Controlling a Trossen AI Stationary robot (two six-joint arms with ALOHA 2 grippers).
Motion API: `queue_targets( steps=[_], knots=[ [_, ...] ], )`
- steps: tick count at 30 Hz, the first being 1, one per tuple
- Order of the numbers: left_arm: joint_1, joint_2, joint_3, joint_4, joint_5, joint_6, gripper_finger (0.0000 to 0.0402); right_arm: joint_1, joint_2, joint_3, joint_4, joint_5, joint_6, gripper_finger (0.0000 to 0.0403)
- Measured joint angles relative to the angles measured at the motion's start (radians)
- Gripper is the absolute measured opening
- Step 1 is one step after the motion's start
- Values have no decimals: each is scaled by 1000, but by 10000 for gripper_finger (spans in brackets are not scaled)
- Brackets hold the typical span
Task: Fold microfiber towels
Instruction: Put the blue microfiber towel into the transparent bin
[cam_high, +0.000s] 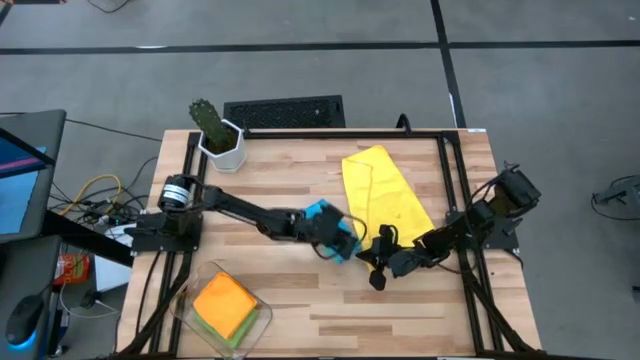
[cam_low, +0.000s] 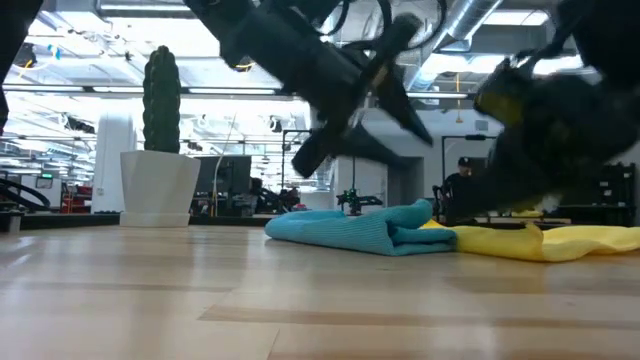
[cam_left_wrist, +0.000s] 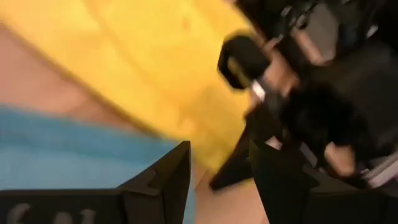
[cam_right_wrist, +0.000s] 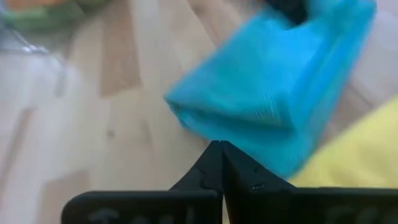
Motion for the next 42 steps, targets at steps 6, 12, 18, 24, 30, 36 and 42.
queue_targets(
  steps=[6,12,18,24,30,36,42],
  knots=[
    [65,-160,2,-172,-13,110,145,-8,-80,0,149,9,-165,17],
    [55,-238,1,-380,-102,179,121,-96,-11,21,183,-31,-196,21],
    [10,-216,-3,-422,-82,184,114,-150,82,42,89,-30,-64,16],
    [-12,-206,-70,-399,-100,182,113,-166,75,16,-15,42,34,22],
    [-9,-206,-194,-222,-131,179,113,-155,31,16,5,52,-3,17],
    [21,-206,-330,-11,-119,168,113,-93,-46,23,154,93,-90,18],
    [54,-206,-399,89,-118,168,113,-92,72,54,195,47,-86,18]
  ],
)
